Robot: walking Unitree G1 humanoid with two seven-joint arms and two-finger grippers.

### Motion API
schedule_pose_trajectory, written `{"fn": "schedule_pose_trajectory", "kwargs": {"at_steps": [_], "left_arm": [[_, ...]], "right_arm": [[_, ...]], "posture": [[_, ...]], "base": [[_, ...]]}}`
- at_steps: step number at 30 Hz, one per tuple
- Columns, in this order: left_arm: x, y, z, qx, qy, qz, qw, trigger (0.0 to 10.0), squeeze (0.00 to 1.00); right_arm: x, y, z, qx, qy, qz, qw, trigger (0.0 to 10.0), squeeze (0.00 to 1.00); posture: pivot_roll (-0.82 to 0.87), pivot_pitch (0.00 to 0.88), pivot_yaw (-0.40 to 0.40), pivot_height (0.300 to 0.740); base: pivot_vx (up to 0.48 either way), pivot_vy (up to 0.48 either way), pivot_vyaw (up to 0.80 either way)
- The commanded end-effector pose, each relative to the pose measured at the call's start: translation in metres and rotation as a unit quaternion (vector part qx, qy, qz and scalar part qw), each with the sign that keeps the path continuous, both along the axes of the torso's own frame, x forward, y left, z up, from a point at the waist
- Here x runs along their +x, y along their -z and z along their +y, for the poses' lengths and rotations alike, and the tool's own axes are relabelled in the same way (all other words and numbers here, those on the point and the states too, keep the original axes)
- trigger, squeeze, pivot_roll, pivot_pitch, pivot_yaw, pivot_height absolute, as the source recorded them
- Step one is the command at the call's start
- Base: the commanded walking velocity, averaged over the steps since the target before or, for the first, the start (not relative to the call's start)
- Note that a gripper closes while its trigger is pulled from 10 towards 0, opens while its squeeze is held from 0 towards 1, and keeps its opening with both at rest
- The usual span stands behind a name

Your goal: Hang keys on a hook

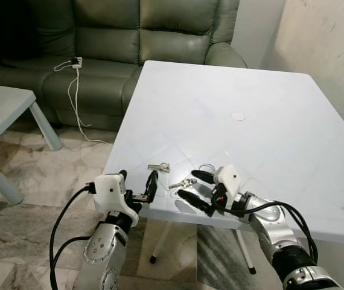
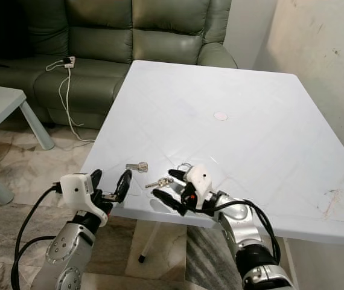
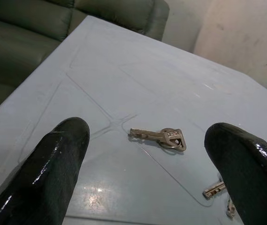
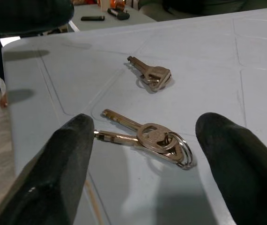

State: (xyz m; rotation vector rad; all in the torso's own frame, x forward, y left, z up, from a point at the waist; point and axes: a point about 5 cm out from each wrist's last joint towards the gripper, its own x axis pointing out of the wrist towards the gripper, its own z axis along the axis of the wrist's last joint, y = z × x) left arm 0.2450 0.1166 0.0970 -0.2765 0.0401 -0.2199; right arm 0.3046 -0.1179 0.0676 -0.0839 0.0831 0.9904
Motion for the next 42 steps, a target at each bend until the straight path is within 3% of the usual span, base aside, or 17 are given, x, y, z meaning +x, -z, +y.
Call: {"fn": "schedule_pose_trajectory", "kwargs": {"at_steps": [1, 2, 5, 9, 10, 11, 13, 15, 17, 18, 20, 30, 31, 32, 39, 41, 42], "left_arm": [[0.0, -0.005, -0.008, -0.011, 0.006, -0.004, 1.0, 10.0, 0.0], [0.0, -0.004, -0.008, -0.011, 0.006, -0.003, 1.0, 10.0, 0.0], [0.0, -0.004, -0.008, -0.012, 0.005, -0.002, 1.0, 10.0, 0.0], [0.0, -0.004, -0.008, -0.012, 0.005, -0.001, 1.0, 10.0, 0.0], [0.0, -0.004, -0.009, -0.012, 0.005, -0.001, 1.0, 10.0, 0.0], [0.0, -0.004, -0.009, -0.012, 0.005, -0.001, 1.0, 10.0, 0.0], [-0.001, -0.004, -0.009, -0.012, 0.004, -0.001, 1.0, 10.0, 0.0], [-0.001, -0.004, -0.009, -0.012, 0.003, 0.0, 1.0, 10.0, 0.0], [-0.001, -0.004, -0.009, -0.013, 0.002, 0.0, 1.0, 10.0, 0.0], [-0.001, -0.004, -0.009, -0.013, 0.002, 0.001, 1.0, 10.0, 0.0], [-0.001, -0.004, -0.009, -0.013, 0.002, 0.001, 1.0, 10.0, 0.0], [-0.001, -0.003, -0.01, -0.012, 0.001, 0.002, 1.0, 10.0, 0.0], [-0.001, -0.003, -0.01, -0.013, 0.001, 0.002, 1.0, 10.0, 0.0], [-0.001, -0.003, -0.01, -0.012, 0.001, 0.002, 1.0, 10.0, 0.0], [-0.001, -0.003, -0.011, -0.013, 0.001, 0.003, 1.0, 10.0, 0.0], [-0.001, -0.003, -0.011, -0.014, 0.0, 0.004, 1.0, 10.0, 0.0], [-0.002, -0.003, -0.011, -0.014, 0.0, 0.004, 1.0, 10.0, 0.0]], "right_arm": [[0.003, -0.003, -0.003, -0.01, 0.003, -0.006, 1.0, 8.1, 0.0], [0.004, -0.003, -0.004, -0.01, 0.004, -0.006, 1.0, 9.1, 0.0], [0.005, -0.003, -0.005, -0.011, 0.005, -0.003, 1.0, 5.3, 0.0], [0.006, -0.003, -0.004, -0.016, 0.005, -0.006, 1.0, 4.9, 0.0], [0.006, -0.003, -0.004, -0.014, 0.003, -0.006, 1.0, 3.3, 0.0], [0.006, -0.003, -0.004, -0.015, 0.003, -0.005, 1.0, 0.0, 0.0], [0.007, -0.003, -0.006, -0.021, 0.011, -0.008, 1.0, 0.0, 0.0], [0.007, -0.003, -0.006, -0.025, 0.01, -0.011, 1.0, 6.4, 0.0], [0.009, -0.003, -0.007, -0.026, 0.014, -0.008, 1.0, 8.0, 0.0], [0.009, -0.003, -0.007, -0.025, 0.014, -0.007, 1.0, 3.7, 0.0], [0.01, -0.004, -0.008, -0.022, 0.015, -0.005, 1.0, 0.0, 0.0], [0.012, -0.004, -0.01, -0.03, 0.018, -0.007, 0.999, 0.0, 0.0], [0.012, -0.004, -0.01, -0.033, 0.018, -0.008, 0.999, 3.1, 0.0], [0.012, -0.004, -0.011, -0.034, 0.019, -0.008, 0.999, 8.0, 0.0], [0.013, -0.004, -0.012, -0.039, 0.02, -0.007, 0.999, 7.1, 0.0], [0.014, -0.004, -0.013, -0.04, 0.021, -0.006, 0.999, 6.2, 0.0], [0.014, -0.004, -0.014, -0.041, 0.022, -0.007, 0.999, 4.3, 0.0]], "posture": [[0.06, 0.039, -0.091, 0.74], [0.06, 0.039, -0.091, 0.74], [0.06, 0.04, -0.091, 0.74], [0.06, 0.042, -0.092, 0.74], [0.06, 0.043, -0.092, 0.74], [0.06, 0.043, -0.092, 0.74], [0.06, 0.041, -0.094, 0.74], [0.06, 0.041, -0.094, 0.74], [0.06, 0.041, -0.094, 0.74], [0.06, 0.041, -0.094, 0.74], [0.06, 0.038, -0.095, 0.74], [0.06, 0.034, -0.096, 0.74], [0.06, 0.032, -0.096, 0.74], [0.06, 0.032, -0.096, 0.74], [0.07, 0.028, -0.096, 0.74], [0.07, 0.028, -0.096, 0.74], [0.07, 0.027, -0.096, 0.74]], "base": [[0.0, 0.0, 0.0], [0.0, 0.0, 0.0], [0.0, 0.0, 0.0], [0.0, 0.0, 0.0], [0.0, 0.0, 0.0], [0.0, 0.0, 0.0], [0.0, 0.0, 0.0], [0.0, 0.0, 0.0], [0.0, 0.0, 0.0], [0.0, 0.0, 0.0], [0.0, 0.0, 0.0], [0.0, 0.0, 0.0], [0.0, 0.0, 0.0], [0.0, 0.0, 0.0], [0.0, 0.0, 0.0], [0.0, 0.0, 0.0], [0.0, 0.0, 0.0]]}}
